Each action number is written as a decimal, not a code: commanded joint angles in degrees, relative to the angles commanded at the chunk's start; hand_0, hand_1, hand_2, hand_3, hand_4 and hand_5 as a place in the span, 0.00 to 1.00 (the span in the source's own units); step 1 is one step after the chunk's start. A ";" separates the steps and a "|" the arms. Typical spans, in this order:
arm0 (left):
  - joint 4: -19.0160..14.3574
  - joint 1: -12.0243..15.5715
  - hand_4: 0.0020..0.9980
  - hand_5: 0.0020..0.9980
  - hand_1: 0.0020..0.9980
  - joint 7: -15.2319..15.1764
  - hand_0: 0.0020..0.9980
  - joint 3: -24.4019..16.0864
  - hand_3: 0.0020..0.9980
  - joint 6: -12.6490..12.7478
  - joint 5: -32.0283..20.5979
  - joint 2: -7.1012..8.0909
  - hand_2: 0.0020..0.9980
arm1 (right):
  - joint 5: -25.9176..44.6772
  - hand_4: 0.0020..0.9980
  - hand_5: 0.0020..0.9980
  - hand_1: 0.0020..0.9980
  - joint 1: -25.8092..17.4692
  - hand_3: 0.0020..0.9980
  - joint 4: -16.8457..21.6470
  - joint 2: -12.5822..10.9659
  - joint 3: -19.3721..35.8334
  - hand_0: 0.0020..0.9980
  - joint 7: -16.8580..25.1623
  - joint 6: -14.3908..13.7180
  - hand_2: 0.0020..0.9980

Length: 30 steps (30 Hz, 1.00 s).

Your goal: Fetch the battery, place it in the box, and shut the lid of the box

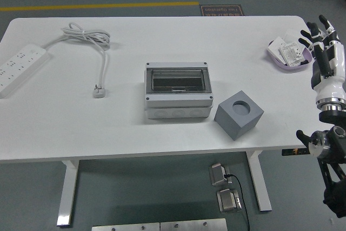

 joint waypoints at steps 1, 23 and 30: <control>0.00 0.02 0.77 0.43 0.68 0.11 0.68 -0.06 0.73 -0.02 0.05 -0.03 0.73 | -0.03 0.93 0.61 0.77 -0.02 1.00 -0.04 0.00 0.05 0.76 -0.08 0.06 0.84; 0.00 0.20 0.77 0.35 0.65 1.91 0.67 -1.60 0.66 0.02 8.55 0.01 0.38 | 0.99 0.92 0.65 0.79 -0.83 0.94 -1.12 0.26 1.13 0.78 -0.46 0.88 0.84; 0.00 -0.02 0.71 0.02 0.65 2.86 0.66 -1.96 0.64 -3.18 11.74 0.06 0.41 | 0.74 0.92 0.68 0.79 -1.26 0.95 -0.72 0.22 1.66 0.78 -0.54 0.96 0.84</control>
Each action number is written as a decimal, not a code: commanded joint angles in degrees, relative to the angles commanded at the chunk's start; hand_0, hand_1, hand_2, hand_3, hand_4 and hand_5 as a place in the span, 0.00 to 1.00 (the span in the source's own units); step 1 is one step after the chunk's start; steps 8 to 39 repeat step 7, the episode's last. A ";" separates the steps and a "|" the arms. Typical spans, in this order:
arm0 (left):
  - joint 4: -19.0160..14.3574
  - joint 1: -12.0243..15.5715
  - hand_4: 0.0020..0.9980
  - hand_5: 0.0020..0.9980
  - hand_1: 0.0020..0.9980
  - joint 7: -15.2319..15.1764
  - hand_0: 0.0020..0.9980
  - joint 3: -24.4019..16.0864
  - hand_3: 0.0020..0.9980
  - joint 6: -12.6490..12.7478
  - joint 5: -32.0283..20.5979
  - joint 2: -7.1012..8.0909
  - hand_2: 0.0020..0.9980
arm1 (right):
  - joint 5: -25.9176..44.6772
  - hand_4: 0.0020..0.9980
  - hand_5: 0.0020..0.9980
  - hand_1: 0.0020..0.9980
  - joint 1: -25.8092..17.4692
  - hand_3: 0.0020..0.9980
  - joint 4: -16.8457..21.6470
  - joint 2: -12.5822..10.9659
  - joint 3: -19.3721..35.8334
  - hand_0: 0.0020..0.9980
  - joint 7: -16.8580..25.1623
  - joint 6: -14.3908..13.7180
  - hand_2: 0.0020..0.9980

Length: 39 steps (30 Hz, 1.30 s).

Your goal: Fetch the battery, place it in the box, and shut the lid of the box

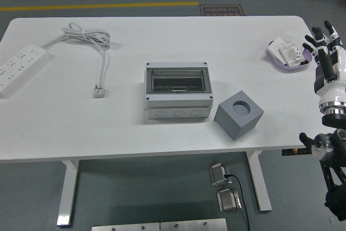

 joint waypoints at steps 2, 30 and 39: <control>0.00 -0.12 0.71 0.02 0.65 0.05 0.66 0.26 0.64 -0.83 0.12 0.03 0.41 | -0.06 0.92 0.68 0.79 -0.05 0.95 0.03 0.04 0.13 0.78 0.00 0.01 0.84; 0.00 -0.46 0.75 0.00 0.62 -0.44 0.65 1.13 0.64 -0.97 -0.11 0.04 0.37 | -0.43 0.91 0.68 0.79 -0.05 0.95 0.17 0.14 0.56 0.79 -0.10 -0.02 0.84; 0.00 -0.46 0.75 0.00 0.62 -0.44 0.65 1.13 0.64 -0.97 -0.11 0.04 0.37 | -0.43 0.91 0.68 0.79 -0.05 0.95 0.17 0.14 0.56 0.79 -0.10 -0.02 0.84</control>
